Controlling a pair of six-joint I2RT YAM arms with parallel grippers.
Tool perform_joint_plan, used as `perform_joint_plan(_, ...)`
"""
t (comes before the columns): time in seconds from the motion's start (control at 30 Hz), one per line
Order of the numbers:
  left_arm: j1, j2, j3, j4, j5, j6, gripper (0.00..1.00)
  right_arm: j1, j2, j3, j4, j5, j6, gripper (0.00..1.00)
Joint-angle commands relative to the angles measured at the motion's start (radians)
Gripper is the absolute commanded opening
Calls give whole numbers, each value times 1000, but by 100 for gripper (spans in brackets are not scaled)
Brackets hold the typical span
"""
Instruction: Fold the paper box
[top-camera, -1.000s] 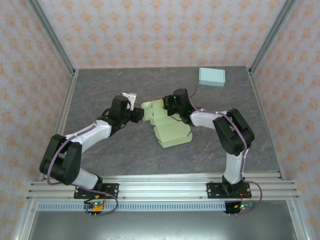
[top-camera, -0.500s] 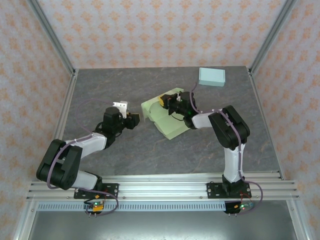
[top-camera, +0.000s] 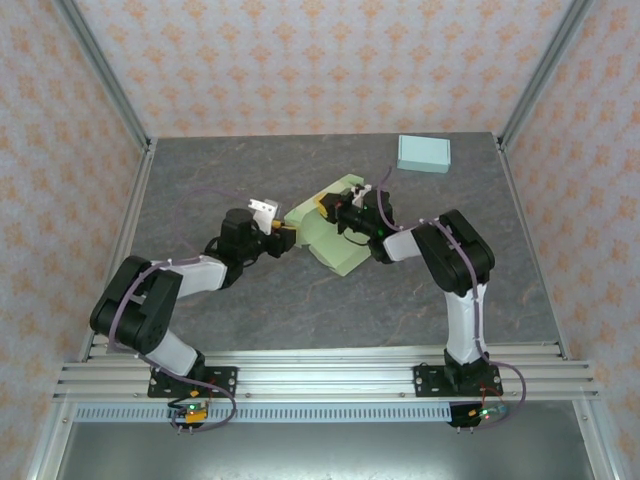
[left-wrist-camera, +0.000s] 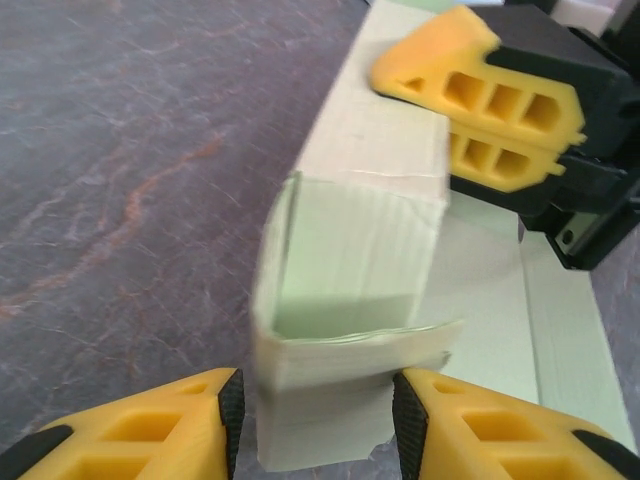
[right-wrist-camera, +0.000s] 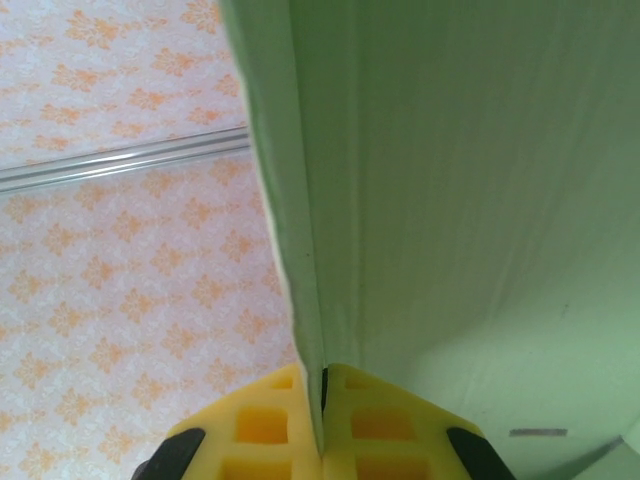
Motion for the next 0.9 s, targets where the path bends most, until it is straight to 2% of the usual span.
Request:
perform_joint_plan(0.0, -35, 30, 43, 17, -4, 57, 46, 1, 21, -27, 113, -1, -4, 0)
perform_joint_plan(0.17, -85, 79, 59, 28, -61, 72, 45, 1, 25, -36, 143, 9, -4, 0)
perform_joint_plan(0.33, -100, 125, 61, 91, -38, 52, 40, 0, 36, -47, 196, 26, 21, 0)
perform_joint_plan(0.43, -103, 114, 21, 159, -2, 56, 41, 0, 48, -42, 261, 8, 37, 0)
perform_joint_plan(0.6, -105, 116, 30, 108, -25, 69, 42, 0, 54, -54, 294, 18, 26, 0)
perform_joint_plan(0.87, -126, 145, 50, 167, -37, 21, 46, 8, 47, -135, 360, 84, 12, 0)
